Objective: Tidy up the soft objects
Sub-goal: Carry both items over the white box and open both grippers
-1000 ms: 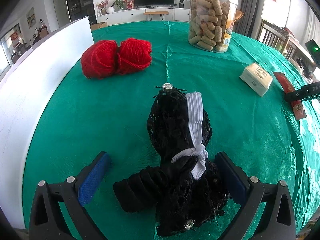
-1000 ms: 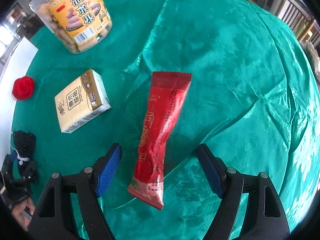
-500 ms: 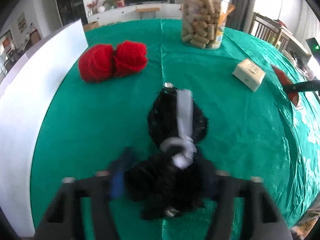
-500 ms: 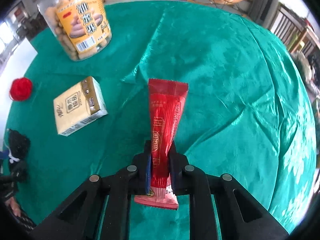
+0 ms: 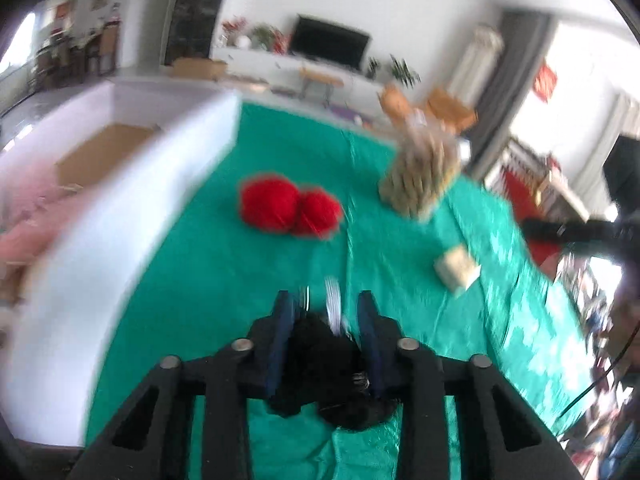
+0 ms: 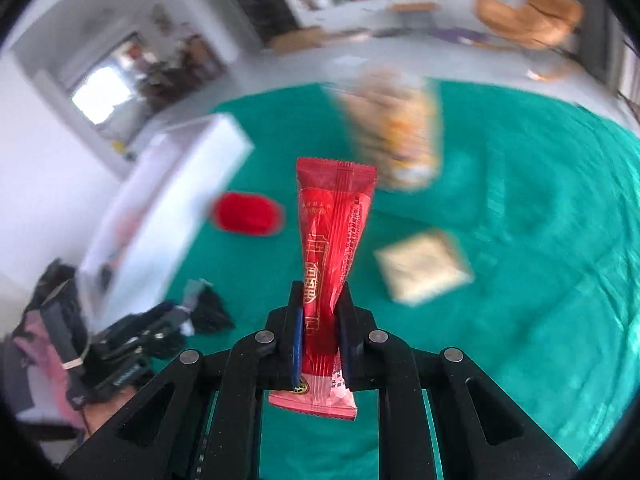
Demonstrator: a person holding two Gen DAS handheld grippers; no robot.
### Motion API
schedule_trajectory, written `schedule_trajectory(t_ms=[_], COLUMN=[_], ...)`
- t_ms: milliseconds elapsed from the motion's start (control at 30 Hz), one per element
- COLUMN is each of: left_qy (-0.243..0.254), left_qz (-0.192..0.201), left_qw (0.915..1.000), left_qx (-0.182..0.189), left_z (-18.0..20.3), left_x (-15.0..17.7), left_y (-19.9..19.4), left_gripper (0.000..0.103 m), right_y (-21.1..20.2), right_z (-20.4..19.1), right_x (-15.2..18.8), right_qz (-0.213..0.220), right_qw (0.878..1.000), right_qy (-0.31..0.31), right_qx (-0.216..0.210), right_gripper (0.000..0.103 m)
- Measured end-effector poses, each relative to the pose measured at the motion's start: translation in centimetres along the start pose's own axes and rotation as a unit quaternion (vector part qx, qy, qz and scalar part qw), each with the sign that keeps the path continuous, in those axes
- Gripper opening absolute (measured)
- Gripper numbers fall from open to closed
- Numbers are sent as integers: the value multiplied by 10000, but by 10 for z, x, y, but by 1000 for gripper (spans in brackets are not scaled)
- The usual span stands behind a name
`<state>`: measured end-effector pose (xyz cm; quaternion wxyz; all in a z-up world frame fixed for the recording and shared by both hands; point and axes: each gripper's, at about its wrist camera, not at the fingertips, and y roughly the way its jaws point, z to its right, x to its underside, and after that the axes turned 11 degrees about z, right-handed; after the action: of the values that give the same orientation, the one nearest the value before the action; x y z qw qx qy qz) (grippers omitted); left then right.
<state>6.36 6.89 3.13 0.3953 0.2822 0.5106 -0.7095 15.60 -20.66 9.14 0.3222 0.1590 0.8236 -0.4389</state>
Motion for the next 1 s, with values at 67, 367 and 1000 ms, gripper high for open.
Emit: schedule_trajectory(t_ms=[67,367,1000], left_qy=[-168,-74,610], left_qz=[229,72,-1822], left_qw=[9996,9997,9763], left_qx=[-38,-235,-997], left_z=[-17,-70,13], left_x=[-19,-58,88], left_y=[-23,-73,39], left_gripper=[29,31,36], right_y=[13,48,-6], right_z=[-34,-174,-96], right_x=[-9,-29,-10], right_qz=[-29,65,185], right_qw=[9994,9879,9943], right_qy=[-108,-767,-748], right_qx=[-330,-1345,-732], right_gripper=[16,16,16])
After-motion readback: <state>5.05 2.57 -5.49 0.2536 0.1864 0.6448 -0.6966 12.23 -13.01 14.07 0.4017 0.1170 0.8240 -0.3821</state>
